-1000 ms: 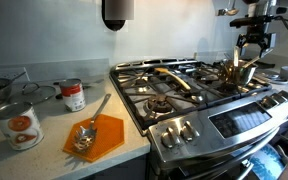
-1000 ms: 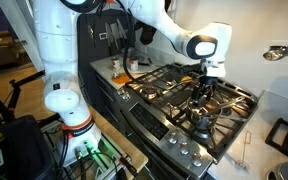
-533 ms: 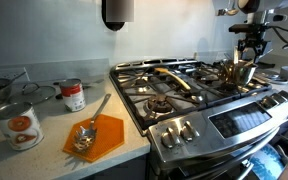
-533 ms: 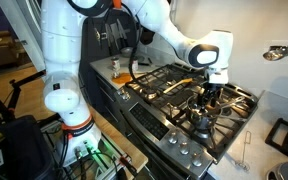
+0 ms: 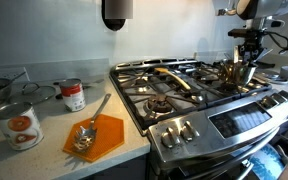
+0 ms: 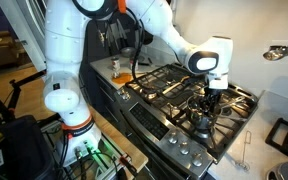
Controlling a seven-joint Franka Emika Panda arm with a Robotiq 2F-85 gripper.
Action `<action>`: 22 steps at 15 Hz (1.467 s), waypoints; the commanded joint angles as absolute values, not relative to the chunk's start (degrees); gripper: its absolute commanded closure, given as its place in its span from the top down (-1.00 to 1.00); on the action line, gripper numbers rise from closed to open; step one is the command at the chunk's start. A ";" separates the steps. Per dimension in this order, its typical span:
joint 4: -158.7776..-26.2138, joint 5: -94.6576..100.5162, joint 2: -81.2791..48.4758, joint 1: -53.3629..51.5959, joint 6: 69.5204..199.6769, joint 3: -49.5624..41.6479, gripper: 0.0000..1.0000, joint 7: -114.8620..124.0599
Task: Pick up one silver serving spoon from the silver pot and put it on the orange mat on the kitchen counter
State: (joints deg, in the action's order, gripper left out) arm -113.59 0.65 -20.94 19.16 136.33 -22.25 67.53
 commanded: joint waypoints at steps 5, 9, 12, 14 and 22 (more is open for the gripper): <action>-114.23 -1.40 -22.39 19.13 140.49 -23.15 0.07 67.21; -114.69 -2.11 -22.24 19.13 141.97 -22.94 0.27 66.60; -114.90 -2.99 -21.90 19.36 142.68 -22.71 0.33 66.03; -114.99 -3.39 -21.74 19.38 143.18 -22.82 0.36 65.93; -115.07 -4.88 -22.90 19.45 144.64 -22.65 0.25 65.02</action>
